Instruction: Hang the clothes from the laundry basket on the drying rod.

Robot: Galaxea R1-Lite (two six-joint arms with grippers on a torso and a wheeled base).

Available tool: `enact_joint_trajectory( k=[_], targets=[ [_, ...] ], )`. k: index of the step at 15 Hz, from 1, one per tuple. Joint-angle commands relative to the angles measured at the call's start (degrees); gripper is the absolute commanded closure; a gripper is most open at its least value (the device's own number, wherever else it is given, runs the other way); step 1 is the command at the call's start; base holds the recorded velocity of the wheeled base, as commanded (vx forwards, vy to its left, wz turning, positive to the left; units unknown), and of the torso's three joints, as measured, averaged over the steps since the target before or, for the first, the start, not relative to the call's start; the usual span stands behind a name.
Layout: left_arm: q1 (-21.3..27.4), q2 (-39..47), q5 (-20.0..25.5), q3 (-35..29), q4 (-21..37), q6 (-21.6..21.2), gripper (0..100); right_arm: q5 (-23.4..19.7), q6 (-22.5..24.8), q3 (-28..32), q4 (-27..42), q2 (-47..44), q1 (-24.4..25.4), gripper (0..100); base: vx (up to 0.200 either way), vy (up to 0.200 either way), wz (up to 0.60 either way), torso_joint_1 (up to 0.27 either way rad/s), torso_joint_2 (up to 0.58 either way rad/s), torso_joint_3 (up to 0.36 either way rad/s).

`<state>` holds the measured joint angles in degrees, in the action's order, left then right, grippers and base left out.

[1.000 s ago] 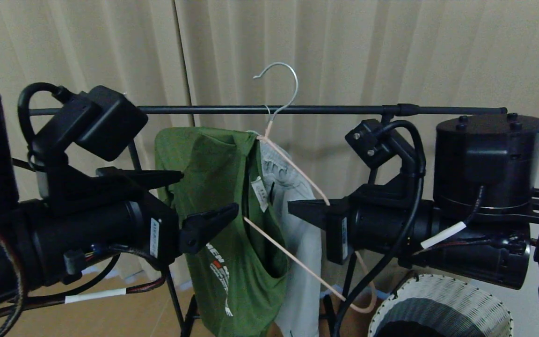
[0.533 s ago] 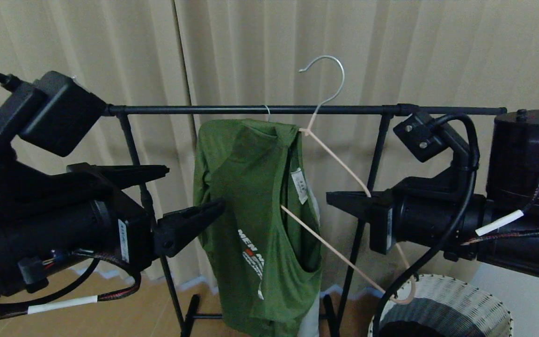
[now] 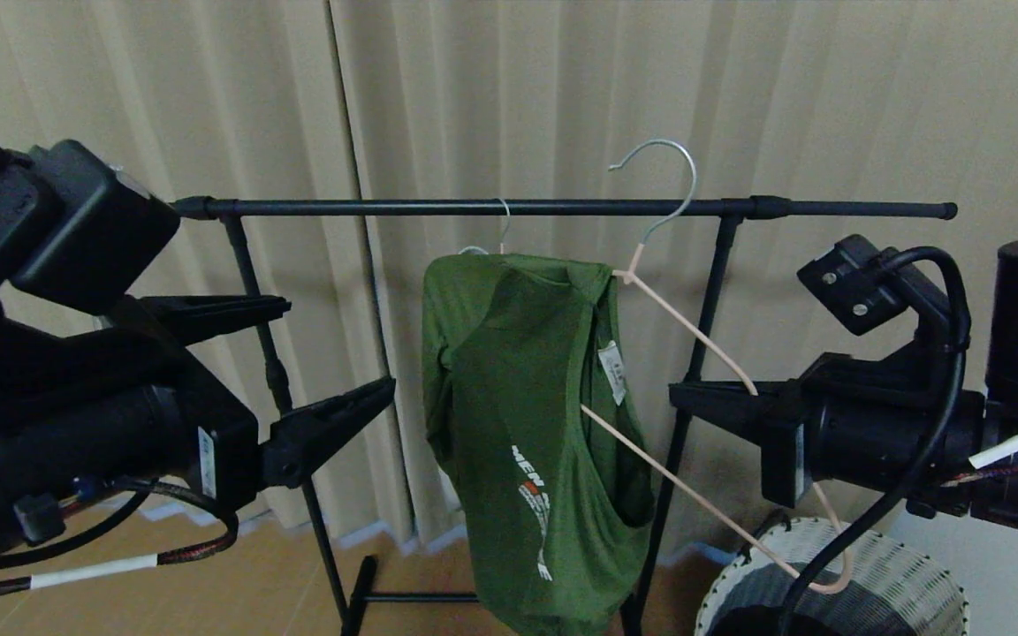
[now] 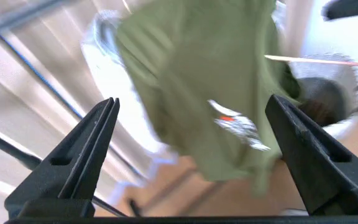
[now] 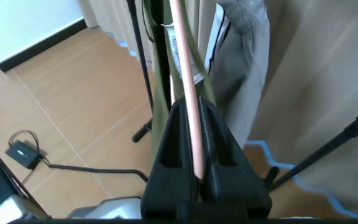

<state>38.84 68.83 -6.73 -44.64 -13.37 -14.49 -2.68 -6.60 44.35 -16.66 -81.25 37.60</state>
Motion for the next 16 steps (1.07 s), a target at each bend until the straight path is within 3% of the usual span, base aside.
enact_joint_trajectory(
  k=[1,2,4,5,7,9,13,16],
  targets=[
    [-1.75,0.87,0.40,0.08,-3.24,-2.20,0,-0.22,0.44,-0.58,-0.03,0.74,-0.07,100,0.000,0.000,0.00,0.000,0.00,0.000],
    [-4.12,2.71,3.65,0.43,-8.16,-5.28,0,-0.48,1.59,-0.40,-0.03,0.13,-0.07,100,0.000,0.000,0.00,0.000,0.00,0.000],
    [-8.17,3.77,9.98,1.22,-11.24,-9.76,0,-2.24,3.17,-0.05,-0.03,-0.93,-0.07,100,0.000,0.000,0.00,0.000,0.00,0.000],
    [-12.30,4.56,16.57,1.14,-11.41,-16.44,0,-4.96,5.28,0.04,-0.03,-0.93,-0.07,100,0.000,0.000,0.00,0.000,0.00,0.000],
    [-15.81,6.14,23.69,0.70,-11.32,-24.70,0,-8.30,8.27,0.39,-0.12,-1.19,-0.07,100,0.000,0.000,0.00,0.000,0.00,0.000],
    [-15.37,8.60,24.66,-0.09,-11.32,-27.87,0,-9.36,8.62,1.09,-0.56,-3.12,-0.07,100,0.000,0.000,0.00,0.000,0.00,0.000],
    [-12.74,13.53,24.57,-2.56,-11.50,-28.84,0,-9.80,9.85,2.06,-0.83,-4.71,0.90,100,0.000,0.000,0.00,0.000,0.00,0.000],
    [-13.26,17.04,24.31,-4.14,-11.59,-30.15,0,-12.96,11.08,2.06,-1.00,-4.36,1.43,100,0.000,0.000,0.00,0.000,0.00,0.000]
  ],
)
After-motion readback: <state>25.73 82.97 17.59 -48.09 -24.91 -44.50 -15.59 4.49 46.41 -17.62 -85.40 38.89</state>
